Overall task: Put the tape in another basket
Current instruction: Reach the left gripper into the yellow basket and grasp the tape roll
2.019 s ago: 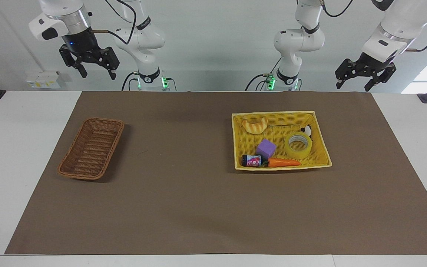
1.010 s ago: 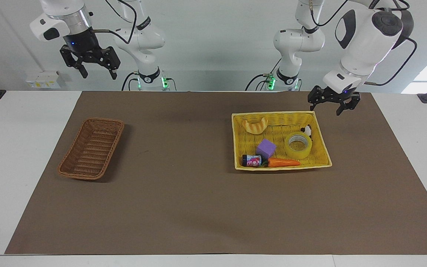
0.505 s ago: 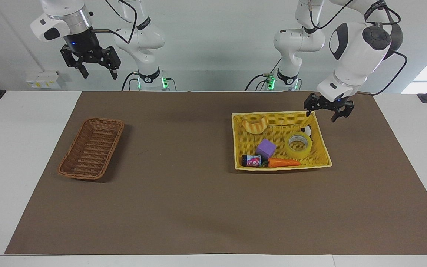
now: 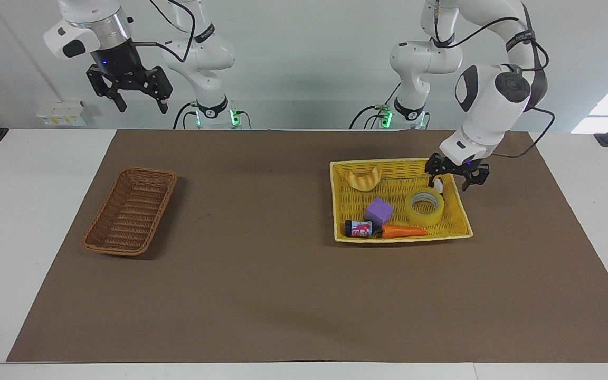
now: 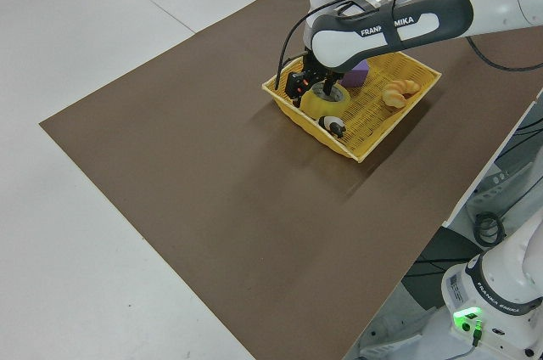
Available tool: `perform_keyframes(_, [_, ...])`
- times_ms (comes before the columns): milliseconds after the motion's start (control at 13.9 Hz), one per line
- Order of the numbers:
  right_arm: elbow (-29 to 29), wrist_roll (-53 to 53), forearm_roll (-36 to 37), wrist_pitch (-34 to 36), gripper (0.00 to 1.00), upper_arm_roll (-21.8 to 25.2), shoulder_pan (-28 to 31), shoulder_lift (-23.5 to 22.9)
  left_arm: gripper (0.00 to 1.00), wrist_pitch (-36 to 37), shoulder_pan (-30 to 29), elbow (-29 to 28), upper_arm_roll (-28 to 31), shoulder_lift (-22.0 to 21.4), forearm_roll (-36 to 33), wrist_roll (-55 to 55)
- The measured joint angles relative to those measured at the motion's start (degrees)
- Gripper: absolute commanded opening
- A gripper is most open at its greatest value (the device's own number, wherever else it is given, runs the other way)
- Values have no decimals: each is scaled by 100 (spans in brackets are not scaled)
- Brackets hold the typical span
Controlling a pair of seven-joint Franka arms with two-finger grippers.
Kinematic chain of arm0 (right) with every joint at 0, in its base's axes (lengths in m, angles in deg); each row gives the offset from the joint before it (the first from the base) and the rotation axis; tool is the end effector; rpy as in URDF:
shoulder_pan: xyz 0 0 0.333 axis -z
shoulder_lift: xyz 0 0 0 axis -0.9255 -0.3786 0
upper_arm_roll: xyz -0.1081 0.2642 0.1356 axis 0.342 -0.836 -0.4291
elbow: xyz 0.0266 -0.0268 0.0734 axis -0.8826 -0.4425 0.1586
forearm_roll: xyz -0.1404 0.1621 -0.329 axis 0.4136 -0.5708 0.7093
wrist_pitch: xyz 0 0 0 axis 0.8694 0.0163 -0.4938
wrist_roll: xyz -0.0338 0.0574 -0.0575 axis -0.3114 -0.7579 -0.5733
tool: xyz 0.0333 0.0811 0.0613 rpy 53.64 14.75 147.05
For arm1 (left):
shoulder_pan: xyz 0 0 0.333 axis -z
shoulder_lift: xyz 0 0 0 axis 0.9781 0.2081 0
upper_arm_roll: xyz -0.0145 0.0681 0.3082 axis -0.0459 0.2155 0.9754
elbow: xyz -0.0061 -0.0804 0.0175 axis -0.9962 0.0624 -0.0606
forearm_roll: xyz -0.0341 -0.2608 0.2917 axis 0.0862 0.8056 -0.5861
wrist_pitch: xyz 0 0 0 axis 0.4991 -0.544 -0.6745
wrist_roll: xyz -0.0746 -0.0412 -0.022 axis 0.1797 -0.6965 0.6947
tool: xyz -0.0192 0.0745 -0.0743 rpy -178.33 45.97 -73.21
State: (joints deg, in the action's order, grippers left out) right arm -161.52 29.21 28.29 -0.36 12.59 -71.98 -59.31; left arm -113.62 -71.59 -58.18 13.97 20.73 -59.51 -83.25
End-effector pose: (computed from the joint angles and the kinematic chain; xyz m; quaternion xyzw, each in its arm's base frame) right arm 0.5150 0.0208 0.6668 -0.9991 0.0310 0.0028 0.0295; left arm 0.5445 -0.0806 0.3272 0.9853 -0.1701 -0.0099 0.0101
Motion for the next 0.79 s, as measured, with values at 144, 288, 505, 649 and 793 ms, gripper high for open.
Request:
perform_keyframes(144, [-8,0,-11,-1,100,0,0,0,0,-3,0,-40,7,-6,-1,-2])
perform_keyframes(288, [-9,0,-13,-2,100,0,0,0,0,47,-1,-21,11,-19,-3,-3])
perform_keyframes(505, [-10,0,-60,-2,100,0,0,0,0,590,0,247,2,-48,-4,-6])
perform_keyframes(649, [-12,0,-152,-2,100,0,0,0,0,1082,0,568,2,-136,-4,16])
perform_keyframes(793, [-12,0,-250,-2,100,0,0,0,0,1560,0,847,0,-299,-4,58])
